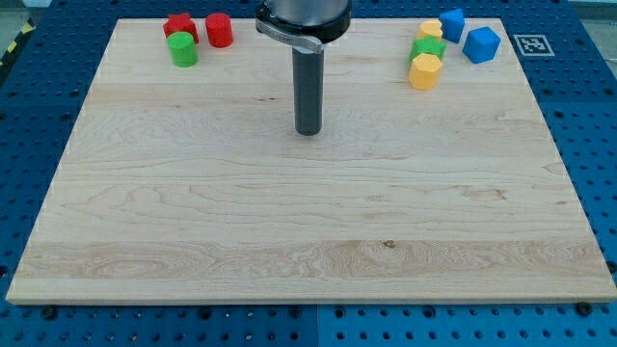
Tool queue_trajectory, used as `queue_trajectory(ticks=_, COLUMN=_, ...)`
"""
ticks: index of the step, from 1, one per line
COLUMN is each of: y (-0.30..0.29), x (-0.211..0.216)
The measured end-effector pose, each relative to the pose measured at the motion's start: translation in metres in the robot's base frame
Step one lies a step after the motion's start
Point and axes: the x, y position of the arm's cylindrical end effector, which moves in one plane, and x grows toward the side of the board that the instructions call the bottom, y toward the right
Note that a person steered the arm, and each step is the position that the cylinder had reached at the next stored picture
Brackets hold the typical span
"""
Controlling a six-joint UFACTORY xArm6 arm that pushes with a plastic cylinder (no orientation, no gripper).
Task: Slide blue cube down and left
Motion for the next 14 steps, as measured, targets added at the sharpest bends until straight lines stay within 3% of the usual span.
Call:
queue_trajectory(ticks=9, y=0.016, x=-0.004)
queue_trajectory(ticks=12, y=0.085, x=0.008)
queue_trajectory(ticks=14, y=0.086, x=0.018)
